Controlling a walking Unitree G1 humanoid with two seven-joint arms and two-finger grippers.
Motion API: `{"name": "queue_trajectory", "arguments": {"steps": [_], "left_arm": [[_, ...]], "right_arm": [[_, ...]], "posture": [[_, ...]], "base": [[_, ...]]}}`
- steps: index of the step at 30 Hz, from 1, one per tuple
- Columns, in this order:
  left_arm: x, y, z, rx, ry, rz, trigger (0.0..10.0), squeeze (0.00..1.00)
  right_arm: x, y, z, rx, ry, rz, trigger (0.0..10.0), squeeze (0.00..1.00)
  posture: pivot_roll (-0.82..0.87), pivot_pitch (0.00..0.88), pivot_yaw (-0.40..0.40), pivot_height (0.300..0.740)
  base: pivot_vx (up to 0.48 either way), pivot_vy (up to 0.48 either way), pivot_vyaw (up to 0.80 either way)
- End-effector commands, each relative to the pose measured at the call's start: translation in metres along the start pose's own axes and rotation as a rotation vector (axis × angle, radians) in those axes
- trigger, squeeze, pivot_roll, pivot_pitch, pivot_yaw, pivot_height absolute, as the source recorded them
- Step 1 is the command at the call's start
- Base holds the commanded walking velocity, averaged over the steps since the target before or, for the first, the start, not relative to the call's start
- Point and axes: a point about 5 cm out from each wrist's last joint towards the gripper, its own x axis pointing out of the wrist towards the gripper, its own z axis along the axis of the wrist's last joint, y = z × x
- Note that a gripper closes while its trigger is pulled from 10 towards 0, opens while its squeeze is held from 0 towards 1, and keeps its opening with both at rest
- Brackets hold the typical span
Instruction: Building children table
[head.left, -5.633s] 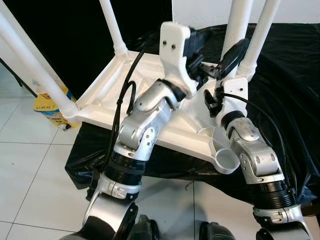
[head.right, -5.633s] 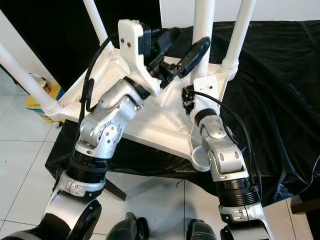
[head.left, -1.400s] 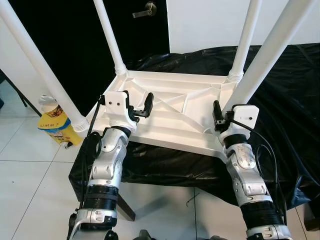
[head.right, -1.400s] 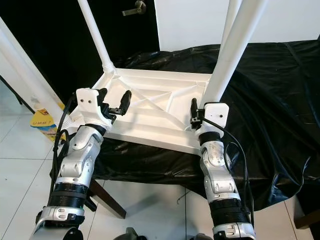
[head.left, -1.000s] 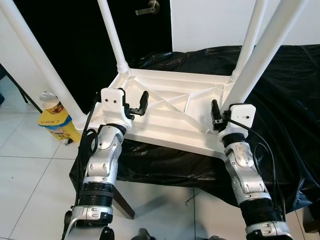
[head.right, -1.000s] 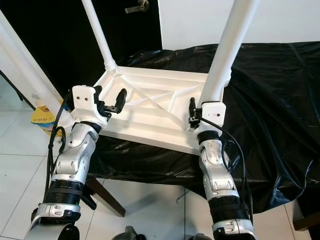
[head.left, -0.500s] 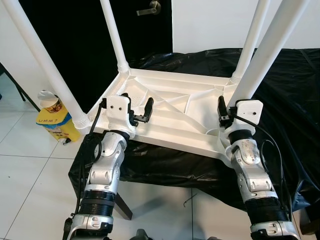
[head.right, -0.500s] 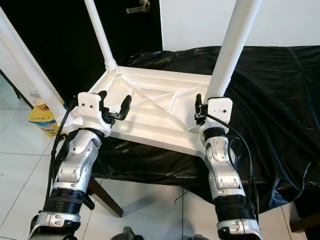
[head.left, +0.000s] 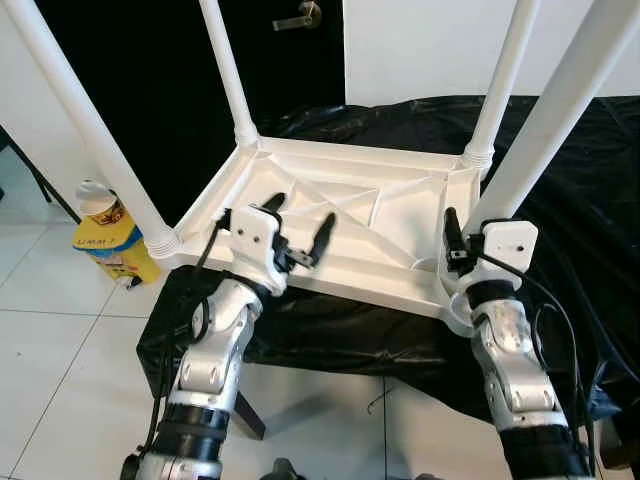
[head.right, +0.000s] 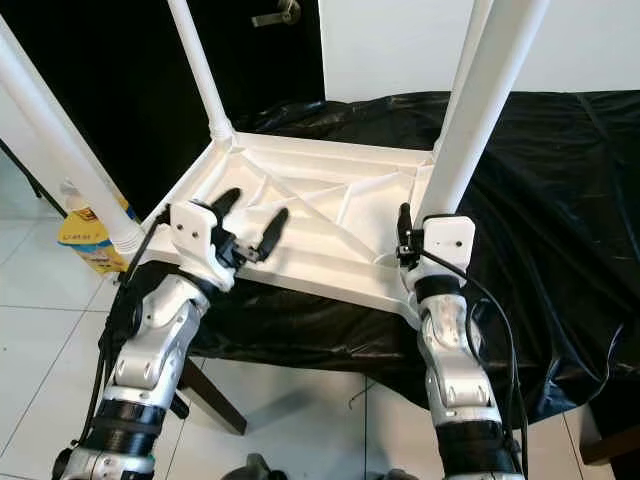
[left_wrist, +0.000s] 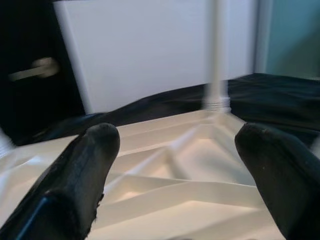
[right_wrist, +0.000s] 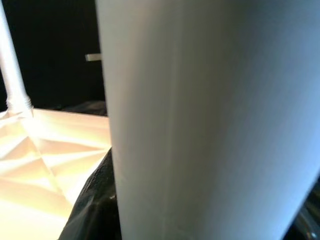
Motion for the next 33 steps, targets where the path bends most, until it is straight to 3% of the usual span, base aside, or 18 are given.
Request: {"name": "queue_trajectory", "arguments": {"steps": [1,5,11,17,21,33], "left_arm": [[-0.004,-0.007,-0.001,-0.003,0.01,-0.094,10.0,0.0],[-0.015,-0.021,-0.006,0.043,0.063,-0.284,10.0,0.0],[-0.028,-0.035,-0.013,0.021,0.129,-0.415,10.0,0.0],[-0.034,-0.041,-0.02,0.005,0.164,-0.437,10.0,0.0],[-0.037,-0.042,-0.03,-0.012,0.215,-0.395,10.0,0.0],[-0.033,-0.045,-0.025,-0.037,0.199,-0.394,10.0,0.0]], "right_arm": [[-0.002,0.004,0.003,0.001,-0.005,0.013,10.0,0.0],[-0.005,0.004,0.003,0.002,0.004,0.013,10.0,0.0],[-0.007,0.002,0.005,-0.005,0.011,0.018,10.0,0.0],[-0.01,0.002,0.005,-0.007,0.019,0.022,10.0,0.0],[-0.018,0.003,0.004,-0.011,0.044,0.038,10.0,0.0],[-0.045,0.003,-0.014,-0.013,0.147,0.056,10.0,0.0]], "posture": [[0.03,0.045,0.086,0.74],[0.03,0.053,0.091,0.74],[0.03,0.061,0.086,0.74],[0.02,0.066,0.073,0.74],[0.0,0.07,0.056,0.74],[0.0,0.059,0.048,0.74]], "base": [[0.0,0.0,0.0],[0.0,0.0,0.0],[0.0,0.0,0.0],[0.0,0.0,0.0],[0.0,0.0,0.0],[0.0,0.0,0.0]]}}
